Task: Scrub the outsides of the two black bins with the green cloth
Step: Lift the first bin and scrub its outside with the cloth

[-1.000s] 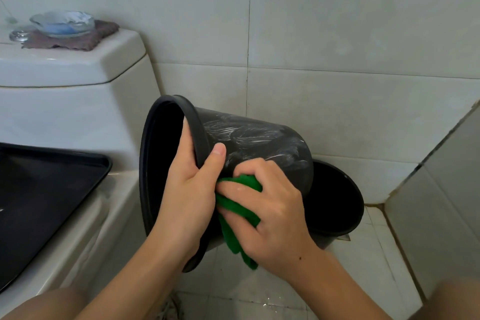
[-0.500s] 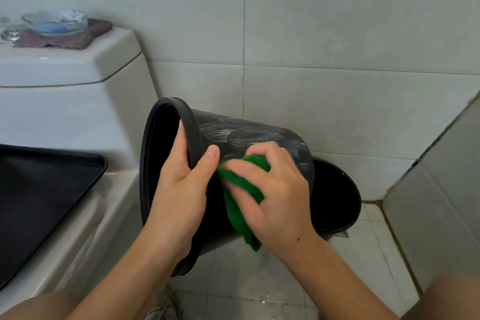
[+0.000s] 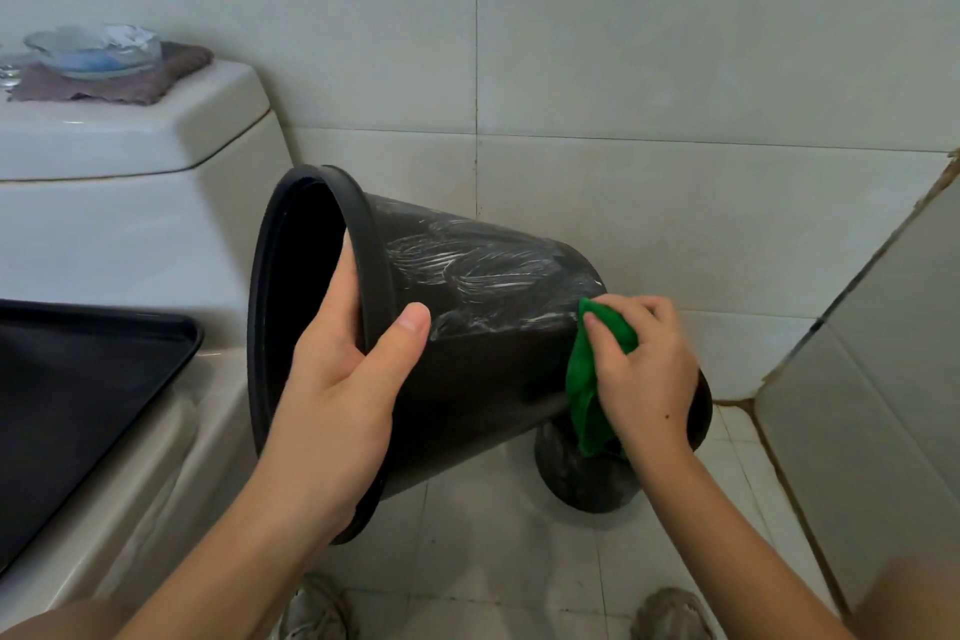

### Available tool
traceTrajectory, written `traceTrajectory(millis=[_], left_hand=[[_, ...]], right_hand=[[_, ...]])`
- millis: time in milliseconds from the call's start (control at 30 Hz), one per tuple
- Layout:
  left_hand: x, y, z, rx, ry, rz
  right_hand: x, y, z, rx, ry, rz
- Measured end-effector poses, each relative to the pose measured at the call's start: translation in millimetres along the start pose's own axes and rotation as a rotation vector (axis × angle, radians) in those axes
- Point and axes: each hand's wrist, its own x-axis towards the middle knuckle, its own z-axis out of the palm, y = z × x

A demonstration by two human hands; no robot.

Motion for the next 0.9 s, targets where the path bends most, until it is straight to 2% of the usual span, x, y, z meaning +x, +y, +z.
traceTrajectory(millis=[167, 300, 400, 500, 633, 700, 800, 900], left_hand=[[3.3, -6.5, 10.4, 0.047, 0.005, 0.026], [3.9, -7.9, 9.5, 0.021, 0.012, 0.019], [2.8, -6.9, 11.2, 0.023, 0.008, 0.017], [3.4, -4.3, 5.5, -0.039, 0.034, 0.003], [1.2, 7.4, -2.5, -0.046, 0.033, 0.022], [1.1, 10.8, -4.9, -0.053, 0.044, 0.016], [3.7, 9.4, -9.7, -0.099, 0.076, -0.004], [4.2, 7.4, -7.5, -0.103, 0.065, 0.001]], right_hand=[[-41.2, -52.2, 7.6, 0.206, -0.009, -0.251], [-54.1, -70.2, 2.8, 0.204, 0.023, -0.443], [-50.1, -61.3, 3.7, 0.202, 0.018, -0.498], [-36.4, -39.5, 3.9, 0.174, 0.053, -0.401], [-3.2, 1.0, 1.2, 0.13, 0.071, -0.025], [9.4, 15.3, 0.0, 0.098, 0.085, 0.063], [16.5, 16.1, -3.9, 0.077, 0.096, 0.047], [11.3, 0.3, -6.0, 0.087, 0.072, -0.073]])
